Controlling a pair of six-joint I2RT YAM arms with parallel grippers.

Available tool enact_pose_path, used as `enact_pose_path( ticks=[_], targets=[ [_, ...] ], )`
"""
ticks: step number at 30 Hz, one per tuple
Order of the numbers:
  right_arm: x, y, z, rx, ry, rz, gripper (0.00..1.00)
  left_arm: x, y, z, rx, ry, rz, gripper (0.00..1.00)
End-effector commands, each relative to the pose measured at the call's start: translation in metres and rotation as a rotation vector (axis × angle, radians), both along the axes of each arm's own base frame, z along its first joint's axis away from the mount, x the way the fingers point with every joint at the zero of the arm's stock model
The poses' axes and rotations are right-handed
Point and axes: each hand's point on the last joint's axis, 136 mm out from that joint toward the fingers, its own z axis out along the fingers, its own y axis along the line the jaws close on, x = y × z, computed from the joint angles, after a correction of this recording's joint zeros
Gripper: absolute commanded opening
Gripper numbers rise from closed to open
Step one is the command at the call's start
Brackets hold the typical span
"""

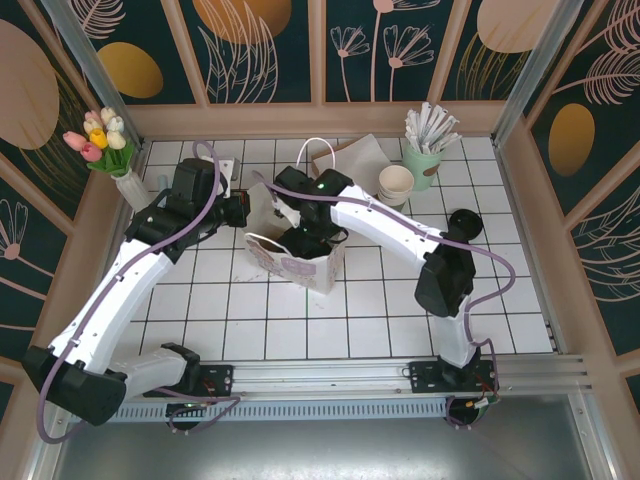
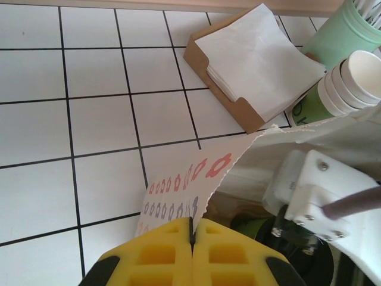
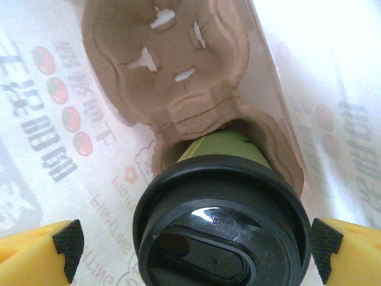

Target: Pack the takeout coffee

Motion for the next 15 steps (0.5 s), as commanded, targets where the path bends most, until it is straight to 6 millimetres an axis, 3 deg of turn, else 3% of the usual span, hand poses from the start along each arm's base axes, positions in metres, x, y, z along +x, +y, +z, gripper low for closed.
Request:
enact_pose_path(
  ticks=[1, 8, 15],
  targets=[
    [-0.004, -0.002, 0.039, 0.054, -0.066, 0.033, 0.99, 0.002, 0.004, 0.009, -0.002, -0.012, 0.027, 0.0],
    [-0.007, -0.01, 0.05, 0.044, -0.083, 0.048, 0.99, 0.002, 0.005, 0.008, 0.002, -0.009, 0.031, 0.0],
    [-0.004, -0.002, 0.059, 0.084, -0.104, 0.055, 0.99, 0.002, 0.003, 0.009, -0.007, -0.01, 0.021, 0.0]
  ],
)
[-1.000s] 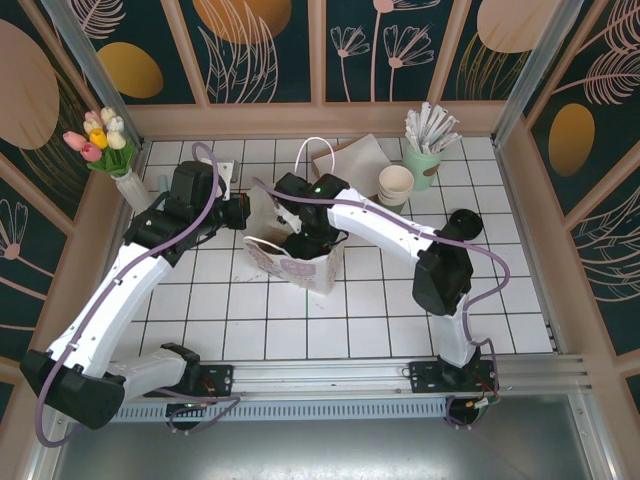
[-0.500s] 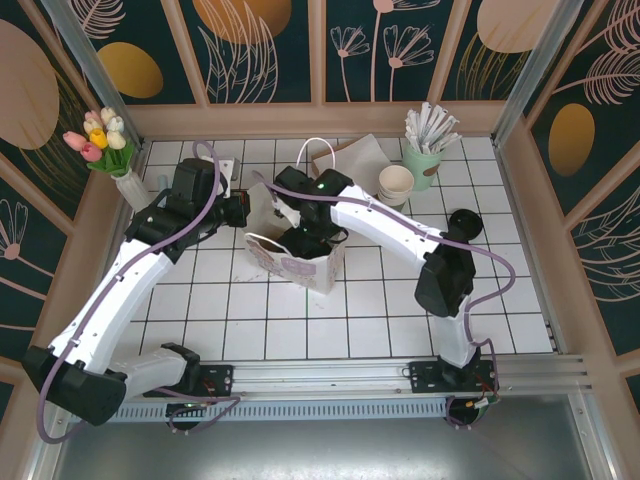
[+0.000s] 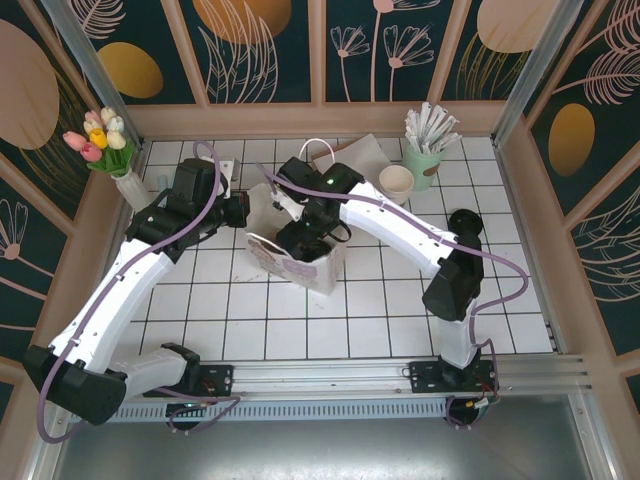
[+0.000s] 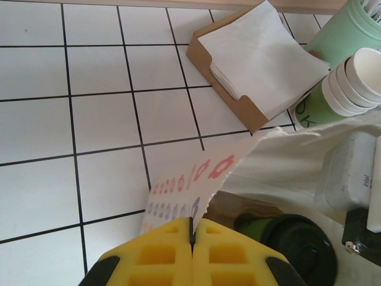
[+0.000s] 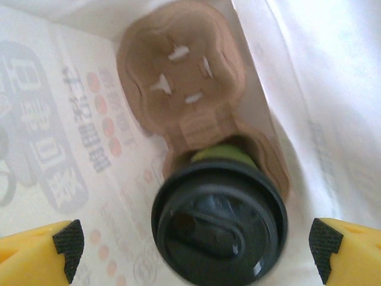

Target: Pack the takeout coffee

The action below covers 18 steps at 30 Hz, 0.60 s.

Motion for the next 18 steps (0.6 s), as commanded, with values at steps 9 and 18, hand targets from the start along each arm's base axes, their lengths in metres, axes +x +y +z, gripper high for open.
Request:
enact_pose_path(
  ticks=[9, 18],
  targets=[
    [0.013, 0.009, 0.01, 0.019, -0.061, -0.012, 0.99, 0.0, -0.012, 0.009, -0.058, -0.016, -0.045, 0.0],
    [0.023, 0.028, 0.031, 0.1, -0.097, -0.015, 0.99, 0.003, -0.012, 0.004, -0.046, -0.009, -0.045, 0.0]
  ],
)
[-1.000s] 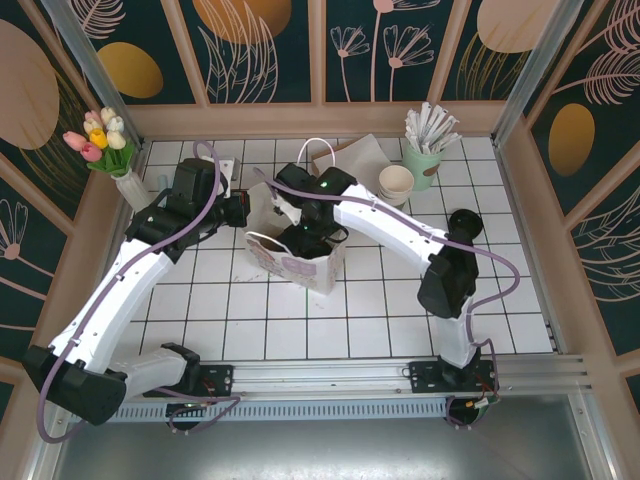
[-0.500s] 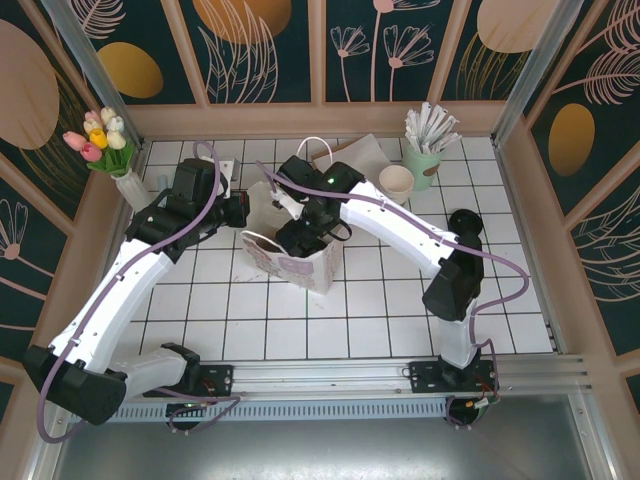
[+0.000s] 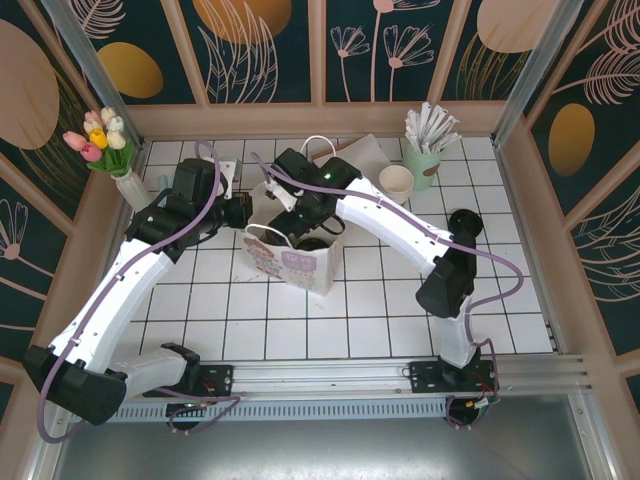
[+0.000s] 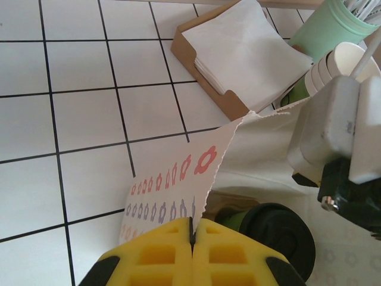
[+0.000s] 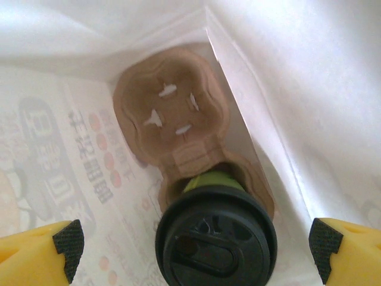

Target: Pack the takeout coffee

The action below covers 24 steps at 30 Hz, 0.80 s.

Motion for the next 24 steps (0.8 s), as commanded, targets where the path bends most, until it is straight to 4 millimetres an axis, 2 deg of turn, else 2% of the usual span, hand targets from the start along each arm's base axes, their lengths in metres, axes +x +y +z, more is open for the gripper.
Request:
enact_pose_path(
  ticks=[1, 4, 8, 14, 19, 21, 24],
  targets=[
    [0.003, 0.006, 0.018, 0.04, -0.038, 0.001, 0.99, 0.007, 0.0, 0.003, -0.006, -0.023, 0.01, 0.0],
    [0.0, 0.002, 0.033, 0.072, -0.069, 0.01, 0.99, 0.009, 0.003, 0.004, 0.008, -0.027, 0.024, 0.0],
    [-0.003, 0.0, 0.063, 0.166, -0.147, 0.042, 0.99, 0.011, 0.005, 0.002, 0.015, -0.022, 0.042, 0.0],
    [-0.004, -0.01, 0.117, 0.329, -0.3, 0.057, 0.99, 0.015, 0.012, 0.002, 0.02, -0.018, 0.105, 0.0],
    [-0.022, -0.017, 0.16, 0.513, -0.383, 0.099, 0.99, 0.018, 0.016, 0.005, 0.008, -0.018, 0.148, 0.0],
    [-0.032, -0.025, 0.176, 0.591, -0.408, 0.093, 0.99, 0.02, 0.017, 0.005, 0.0, -0.012, 0.171, 0.0],
    [-0.039, -0.047, 0.198, 0.706, -0.454, -0.007, 0.99, 0.022, 0.018, 0.004, -0.016, -0.003, 0.201, 0.0]
  ],
)
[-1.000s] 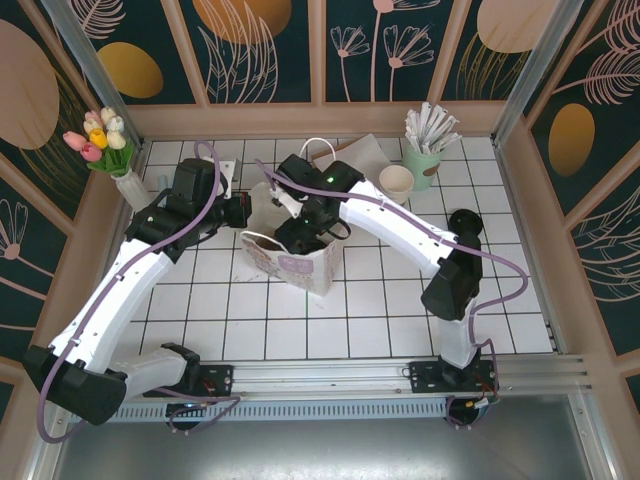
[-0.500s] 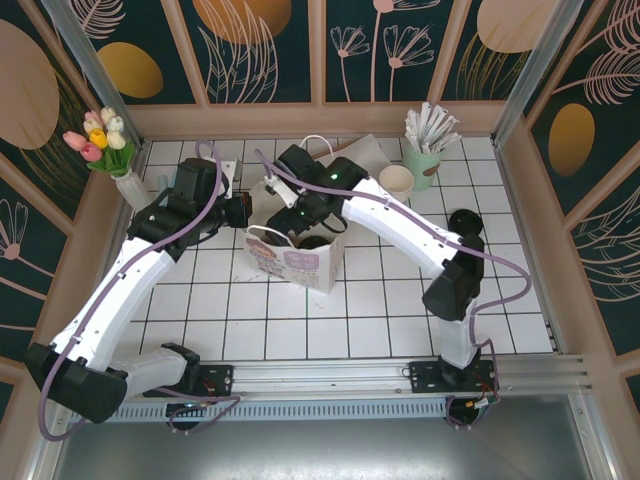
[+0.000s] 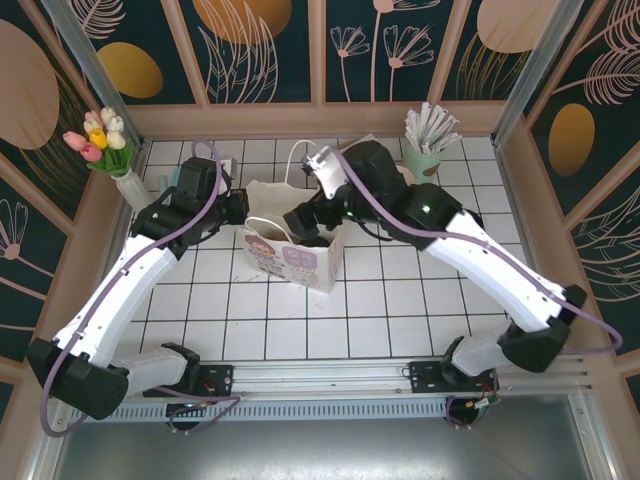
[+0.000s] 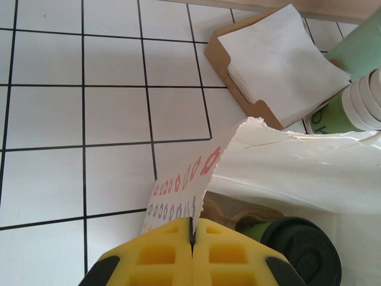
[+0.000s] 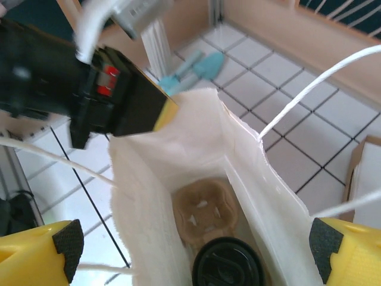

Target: Pack the takeout coffee

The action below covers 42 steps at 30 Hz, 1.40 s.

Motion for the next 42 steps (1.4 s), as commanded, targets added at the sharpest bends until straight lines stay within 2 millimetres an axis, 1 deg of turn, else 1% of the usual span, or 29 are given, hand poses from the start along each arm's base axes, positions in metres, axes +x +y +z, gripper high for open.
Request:
enact_pose_path(
  ticks=[1, 4, 6, 7, 9, 11, 13, 14, 16, 17, 19, 22, 23, 26, 27, 28, 30, 33, 35, 37, 40, 42],
  targets=[
    [-0.004, -0.019, 0.042, 0.222, -0.044, -0.085, 0.99, 0.01, 0.003, 0.013, -0.042, -0.027, 0.069, 0.0],
    [0.0, -0.055, 0.034, 0.304, 0.033, -0.273, 0.99, 0.01, 0.001, 0.013, -0.058, -0.026, 0.068, 0.0],
    [0.006, -0.082, 0.019, 0.33, 0.106, -0.427, 0.99, 0.01, -0.001, 0.014, -0.071, -0.027, 0.061, 0.0],
    [0.011, -0.098, 0.008, 0.348, 0.169, -0.524, 0.99, 0.011, -0.003, 0.014, -0.077, -0.027, 0.056, 0.0],
    [0.01, -0.111, -0.016, 0.353, 0.298, -0.56, 0.99, 0.012, -0.006, 0.013, -0.086, -0.024, 0.046, 0.0],
    [0.009, -0.117, -0.038, 0.362, 0.421, -0.605, 0.99, 0.013, -0.01, 0.011, -0.099, -0.016, 0.038, 0.0],
    [0.009, -0.112, -0.055, 0.362, 0.507, -0.628, 0.97, 0.014, -0.013, 0.007, -0.105, -0.007, 0.027, 0.0],
    [0.011, -0.11, -0.061, 0.361, 0.535, -0.647, 0.93, 0.015, -0.013, 0.006, -0.104, -0.005, 0.027, 0.0],
    [0.011, -0.098, -0.074, 0.339, 0.611, -0.644, 0.76, 0.016, -0.014, 0.004, -0.101, 0.002, 0.028, 0.0],
    [0.013, -0.094, -0.079, 0.328, 0.631, -0.652, 0.7, 0.016, -0.013, 0.004, -0.102, 0.001, 0.029, 0.0],
    [0.016, -0.084, -0.089, 0.299, 0.664, -0.657, 0.68, 0.016, -0.015, 0.006, -0.111, 0.0, 0.027, 0.0],
    [0.016, -0.062, -0.093, 0.251, 0.69, -0.598, 0.56, 0.016, -0.015, 0.008, -0.123, 0.001, 0.031, 0.0],
    [0.017, -0.061, -0.096, 0.223, 0.69, -0.6, 0.51, 0.016, -0.015, 0.008, -0.126, 0.002, 0.036, 0.0],
    [0.026, -0.062, -0.105, 0.136, 0.667, -0.63, 0.3, 0.015, -0.015, 0.01, -0.142, 0.016, 0.05, 0.0],
    [0.029, -0.061, -0.104, 0.116, 0.651, -0.626, 0.22, 0.014, -0.016, 0.01, -0.154, 0.025, 0.05, 0.0],
    [0.033, -0.061, -0.102, 0.103, 0.635, -0.625, 0.17, 0.012, -0.019, 0.011, -0.171, 0.032, 0.045, 0.0],
    [0.043, -0.061, -0.094, 0.087, 0.595, -0.615, 0.11, 0.008, -0.027, 0.016, -0.21, 0.036, 0.008, 0.0],
    [0.059, -0.065, -0.086, 0.06, 0.542, -0.607, 0.07, 0.004, -0.032, 0.022, -0.257, 0.035, -0.014, 0.0],
    [0.068, -0.067, -0.086, 0.036, 0.519, -0.595, 0.05, 0.0, -0.038, 0.023, -0.29, 0.052, -0.037, 0.02],
    [0.079, -0.073, -0.089, 0.018, 0.516, -0.598, 0.05, -0.003, -0.044, 0.023, -0.323, 0.068, -0.061, 0.04],
    [0.093, -0.083, -0.093, 0.019, 0.523, -0.613, 0.08, -0.002, -0.044, 0.02, -0.324, 0.074, -0.049, 0.07],
    [0.099, -0.089, -0.097, 0.009, 0.524, -0.62, 0.08, 0.001, -0.041, 0.021, -0.316, 0.069, -0.03, 0.07]
  ],
)
